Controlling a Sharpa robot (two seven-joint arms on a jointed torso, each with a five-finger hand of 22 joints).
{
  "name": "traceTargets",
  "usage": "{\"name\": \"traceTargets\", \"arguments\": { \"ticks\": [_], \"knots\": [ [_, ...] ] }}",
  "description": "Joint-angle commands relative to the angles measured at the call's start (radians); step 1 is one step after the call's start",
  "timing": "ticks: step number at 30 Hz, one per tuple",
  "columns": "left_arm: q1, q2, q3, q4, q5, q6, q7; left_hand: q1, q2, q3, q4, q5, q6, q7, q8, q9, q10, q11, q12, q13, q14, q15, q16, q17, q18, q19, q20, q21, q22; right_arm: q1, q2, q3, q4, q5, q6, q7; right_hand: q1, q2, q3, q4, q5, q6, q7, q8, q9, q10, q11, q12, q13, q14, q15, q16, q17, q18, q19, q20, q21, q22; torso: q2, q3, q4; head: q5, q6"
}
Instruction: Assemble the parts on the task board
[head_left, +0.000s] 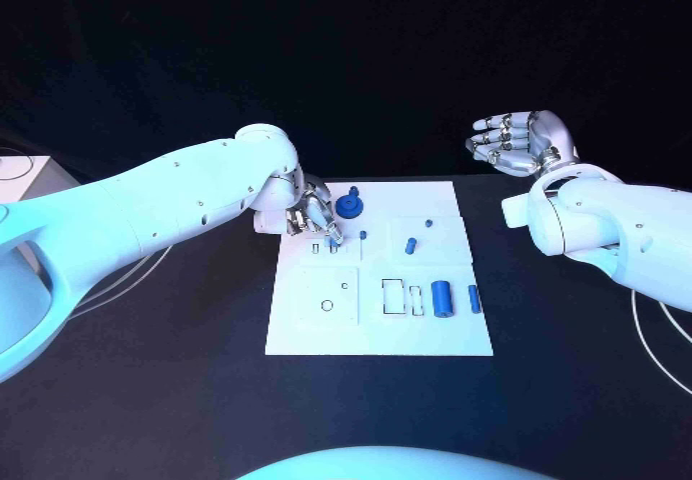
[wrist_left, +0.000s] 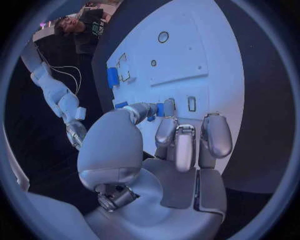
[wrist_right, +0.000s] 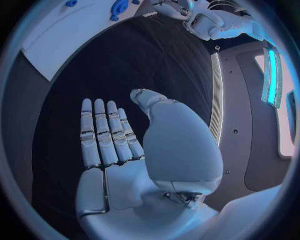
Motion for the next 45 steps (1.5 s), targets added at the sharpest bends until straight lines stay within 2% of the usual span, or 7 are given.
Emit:
{"name": "traceTargets", "arguments": {
  "ticks": [1, 27, 32, 40, 45],
  "knots": [
    [0.002, 0.005, -0.001, -0.004, 0.015, 0.005, -0.001, 0.003, 0.010, 0.208, -0.215, 0.007, 0.003, -0.006, 0.006, 0.001, 0.002, 0.001, 0.003, 0.001, 0.089, -0.001, 0.001, 0.213, -0.001, 0.004, 0.002, 0.004, 0.001, 0.000, 0.001, 0.000, -0.001, -0.005, 0.010, 0.014, 0.003, 0.010, -0.006, 0.001, 0.005, -0.001, 0.016, -0.003, -0.002, -0.005, 0.003, -0.003, -0.001, -0.008, -0.001, -0.007, -0.001, 0.007, -0.007, 0.003, 0.000, -0.001, 0.001, 0.0003, -0.0002, 0.001, -0.001],
    [0.002, 0.008, -0.005, -0.034, 0.041, 0.073, -0.006, 0.003, 0.009, 0.207, -0.218, 0.010, 0.004, -0.007, 0.007, 0.001, 0.003, 0.001, 0.006, 0.004, 0.090, -0.001, 0.004, 0.217, -0.001, 0.004, 0.003, 0.004, 0.001, -0.001, 0.003, 0.000, -0.003, -0.005, 0.011, 0.015, 0.003, 0.010, -0.006, 0.001, 0.005, -0.001, 0.016, -0.003, -0.002, -0.005, 0.003, -0.003, -0.001, -0.008, -0.001, -0.007, -0.001, 0.007, -0.007, 0.003, 0.000, -0.001, 0.000, 0.0006, 0.0003, 0.001, -0.006],
    [0.002, 0.009, -0.005, -0.035, 0.040, 0.070, -0.006, 0.003, 0.009, 0.207, -0.220, 0.011, 0.004, -0.007, 0.007, 0.001, 0.004, 0.001, 0.007, 0.006, 0.091, -0.001, 0.005, 0.218, -0.001, 0.004, 0.003, 0.005, 0.001, -0.001, 0.003, 0.000, -0.003, -0.005, 0.012, 0.015, 0.003, 0.010, -0.006, 0.001, 0.005, -0.001, 0.016, -0.003, -0.002, -0.005, 0.003, -0.003, -0.001, -0.008, -0.001, -0.007, -0.001, 0.007, -0.007, 0.003, 0.000, -0.001, 0.001, -0.0001, -0.0002, 0.001, -0.007],
    [0.002, 0.014, -0.005, -0.034, 0.027, 0.062, -0.005, 0.003, 0.009, 0.206, -0.220, 0.011, 0.004, -0.007, 0.007, 0.001, 0.005, 0.001, 0.007, 0.007, 0.091, -0.001, 0.005, 0.218, -0.002, 0.005, 0.003, 0.005, 0.003, -0.001, 0.005, 0.000, -0.004, -0.005, 0.013, 0.016, 0.003, 0.010, -0.006, 0.001, 0.005, -0.001, 0.016, -0.003, -0.002, -0.005, 0.003, -0.003, -0.001, -0.008, -0.001, -0.007, -0.001, 0.007, -0.007, 0.003, 0.000, -0.001, 0.000, 0.0010, 0.0007, 0.001, -0.008],
    [0.002, 0.021, -0.008, -0.037, 0.022, 0.059, -0.005, 0.003, 0.009, 0.206, -0.221, 0.012, 0.005, -0.007, 0.008, 0.001, 0.005, 0.001, 0.008, 0.008, 0.091, -0.001, 0.005, 0.219, -0.002, 0.005, 0.003, 0.006, 0.004, -0.002, 0.006, 0.000, -0.004, -0.005, 0.014, 0.016, 0.003, 0.010, -0.006, 0.001, 0.005, -0.001, 0.016, -0.003, -0.002, -0.005, 0.003, -0.003, -0.001, -0.008, -0.001, -0.007, -0.001, 0.007, -0.007, 0.003, 0.000, -0.001, 0.001, 0.0004, -0.0010, 0.002, -0.009]
  ]
}}
